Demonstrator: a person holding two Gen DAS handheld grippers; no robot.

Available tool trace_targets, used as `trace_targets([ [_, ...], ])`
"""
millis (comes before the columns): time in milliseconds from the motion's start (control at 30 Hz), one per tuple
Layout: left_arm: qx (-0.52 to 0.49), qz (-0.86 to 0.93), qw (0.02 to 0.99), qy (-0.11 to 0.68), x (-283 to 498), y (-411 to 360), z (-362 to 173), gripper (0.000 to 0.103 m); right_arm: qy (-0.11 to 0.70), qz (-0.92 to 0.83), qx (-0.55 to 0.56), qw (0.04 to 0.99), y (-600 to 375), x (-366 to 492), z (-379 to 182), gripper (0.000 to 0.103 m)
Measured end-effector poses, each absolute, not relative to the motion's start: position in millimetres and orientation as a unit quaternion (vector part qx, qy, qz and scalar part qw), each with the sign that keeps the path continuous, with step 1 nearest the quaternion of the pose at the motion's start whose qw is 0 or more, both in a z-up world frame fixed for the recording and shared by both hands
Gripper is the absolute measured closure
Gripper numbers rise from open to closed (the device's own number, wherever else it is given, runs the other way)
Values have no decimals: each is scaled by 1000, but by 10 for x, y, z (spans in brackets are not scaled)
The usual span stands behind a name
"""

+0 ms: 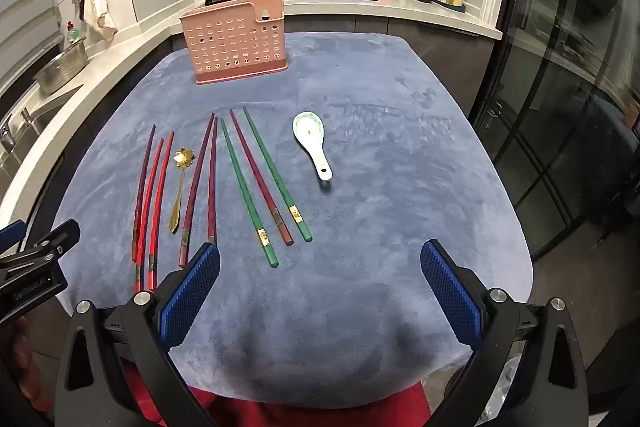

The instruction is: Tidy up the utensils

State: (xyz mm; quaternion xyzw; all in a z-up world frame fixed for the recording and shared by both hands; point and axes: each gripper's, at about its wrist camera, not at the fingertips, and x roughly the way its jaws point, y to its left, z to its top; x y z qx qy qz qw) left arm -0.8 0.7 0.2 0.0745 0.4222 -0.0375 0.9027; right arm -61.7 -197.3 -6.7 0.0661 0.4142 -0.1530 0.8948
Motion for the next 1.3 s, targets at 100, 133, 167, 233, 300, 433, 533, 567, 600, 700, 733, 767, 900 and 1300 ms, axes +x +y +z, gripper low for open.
trace_targets([
  [100,75,-36,903,421,-34,18,13,7,415,-154,65,894,-1970,-619,-68,7],
  [133,75,-36,903,421,-47,21,20,7,415,-154,65,894,-1969,-618,-69,7],
  [167,77,-35,902,424,-38,19,16,7,416,-154,65,894,-1968,-617,-71,7],
  [233,77,-36,900,427,-35,16,12,7,416,-154,65,894,-1966,-615,-72,7],
  [300,76,-37,899,429,-7,6,-8,7,416,-154,65,894,-1967,-613,-69,7],
  [433,75,-37,899,430,-16,-23,-40,7,415,-154,65,894,-1963,-617,-69,7],
  [533,75,-36,898,431,-24,-45,-54,7,415,-154,65,894,-1964,-612,-70,7],
  [567,75,-36,899,431,-30,-51,-56,7,415,-154,65,894,-1964,-611,-70,7],
  [600,75,-38,899,431,-21,-27,-52,7,415,-154,64,894,-1964,-608,-71,7],
  [700,76,-40,898,432,8,-18,-53,7,416,-154,65,894,-1959,-607,-81,7],
  [733,76,-39,898,432,8,-22,-58,7,416,-154,65,894,-1968,-600,-73,7],
  [767,76,-39,898,432,8,-26,-63,7,416,-154,65,894,-1966,-599,-76,7],
  [900,75,-40,898,433,5,-27,-65,7,417,-154,65,894,-1959,-599,-85,7],
  [1300,76,-40,898,432,-45,-89,-96,7,417,-154,64,893,-1948,-593,-87,7],
])
